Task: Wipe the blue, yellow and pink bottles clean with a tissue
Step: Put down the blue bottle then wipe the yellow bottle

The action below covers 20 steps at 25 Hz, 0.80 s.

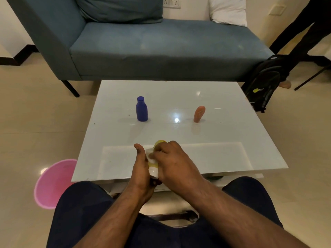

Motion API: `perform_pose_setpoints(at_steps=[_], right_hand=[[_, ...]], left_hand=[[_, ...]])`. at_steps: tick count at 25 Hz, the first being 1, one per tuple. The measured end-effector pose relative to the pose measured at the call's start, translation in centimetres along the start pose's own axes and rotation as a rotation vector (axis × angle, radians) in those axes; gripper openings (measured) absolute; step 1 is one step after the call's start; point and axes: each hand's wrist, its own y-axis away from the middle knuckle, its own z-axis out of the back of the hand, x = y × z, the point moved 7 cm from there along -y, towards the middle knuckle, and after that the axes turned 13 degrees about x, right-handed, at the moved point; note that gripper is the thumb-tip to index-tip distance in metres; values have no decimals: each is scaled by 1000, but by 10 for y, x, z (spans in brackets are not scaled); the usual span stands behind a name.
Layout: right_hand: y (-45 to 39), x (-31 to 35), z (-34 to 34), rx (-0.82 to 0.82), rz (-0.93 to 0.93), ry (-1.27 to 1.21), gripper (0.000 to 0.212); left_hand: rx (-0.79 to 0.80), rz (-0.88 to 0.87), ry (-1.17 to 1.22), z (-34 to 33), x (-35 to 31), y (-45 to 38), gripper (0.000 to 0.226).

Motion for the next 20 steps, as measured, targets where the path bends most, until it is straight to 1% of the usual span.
perform_pose_setpoints(at_steps=[2, 4, 5, 8, 9, 11, 12, 14, 15, 18, 20], right_hand=[[-17, -28, 7, -63, -92, -26, 36], [-24, -40, 12, -82, -170, -60, 37], [-23, -34, 10, -71, -158, -54, 38], [0, 5, -1, -5, -9, 9, 39], [4, 7, -2, 4, 14, 17, 39], [-9, -14, 3, -34, -11, 5, 38], [-17, -28, 6, -69, -64, -17, 36], [-23, -43, 9, -79, -161, -84, 34], [-21, -37, 9, -80, -160, -86, 34], [4, -3, 1, -54, -37, -90, 39], [5, -7, -2, -65, -31, -128, 35]], left_hand=[[-7, 7, -30, 1, 0, 0, 86], [-6, 13, -45, 0, 1, 0, 84], [1, 16, -40, -1, 1, 0, 82], [21, -2, 1, -1, -1, 2, 79], [20, 0, -2, -1, -2, 2, 79], [6, 5, -27, -1, -2, 2, 81], [-1, 9, -36, -1, -1, 1, 82], [-7, 11, -40, -1, -1, 1, 79], [1, 5, -32, -2, -1, 0, 78], [29, 7, 56, -3, -1, 1, 74], [27, 19, 59, -4, -2, 2, 72]])
